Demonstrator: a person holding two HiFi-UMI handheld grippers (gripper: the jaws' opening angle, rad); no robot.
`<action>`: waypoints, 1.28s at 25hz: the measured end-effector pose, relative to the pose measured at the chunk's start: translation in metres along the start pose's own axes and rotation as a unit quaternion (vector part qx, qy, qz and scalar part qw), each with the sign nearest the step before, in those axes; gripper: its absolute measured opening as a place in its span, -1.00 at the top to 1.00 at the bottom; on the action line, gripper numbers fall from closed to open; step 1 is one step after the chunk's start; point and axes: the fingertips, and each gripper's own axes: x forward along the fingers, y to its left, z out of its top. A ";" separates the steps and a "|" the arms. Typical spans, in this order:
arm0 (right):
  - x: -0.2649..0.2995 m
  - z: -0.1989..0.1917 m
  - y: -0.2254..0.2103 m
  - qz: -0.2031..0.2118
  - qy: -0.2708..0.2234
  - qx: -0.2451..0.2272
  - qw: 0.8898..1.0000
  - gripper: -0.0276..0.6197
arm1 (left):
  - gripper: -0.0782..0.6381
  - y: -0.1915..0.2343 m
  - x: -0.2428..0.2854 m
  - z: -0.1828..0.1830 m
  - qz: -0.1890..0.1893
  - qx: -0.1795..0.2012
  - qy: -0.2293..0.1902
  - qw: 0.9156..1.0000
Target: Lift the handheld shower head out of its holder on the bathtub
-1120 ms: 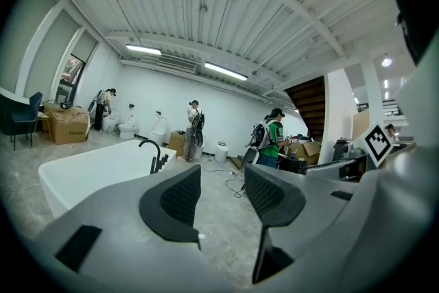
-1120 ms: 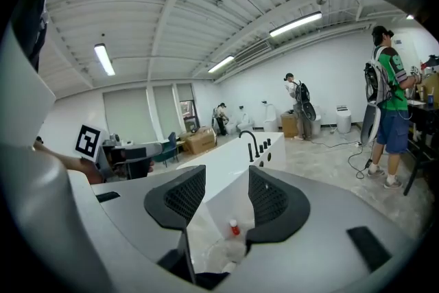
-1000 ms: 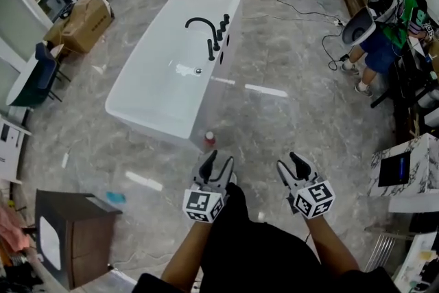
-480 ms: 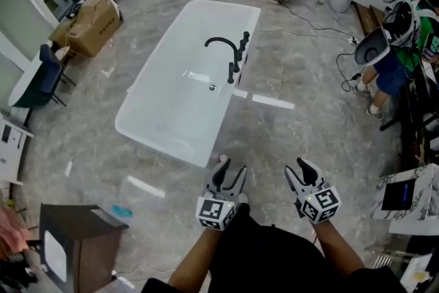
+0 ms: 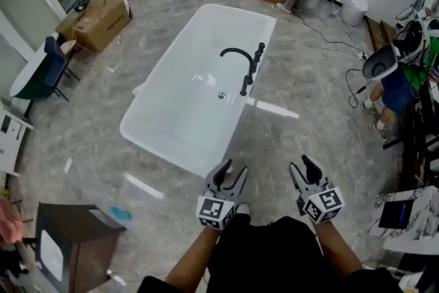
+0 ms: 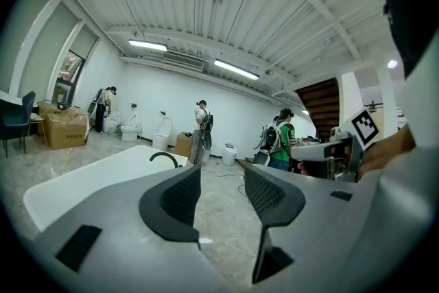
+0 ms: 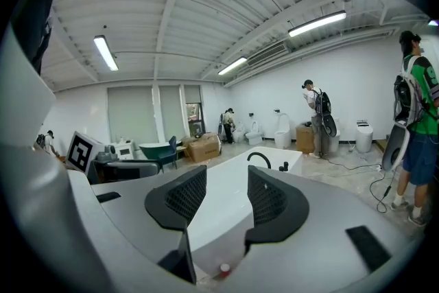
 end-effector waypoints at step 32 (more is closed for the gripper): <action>0.324 0.044 -0.205 0.272 0.096 -0.038 0.957 0.42 | 0.26 0.110 0.292 0.019 0.214 -0.039 0.002 0.976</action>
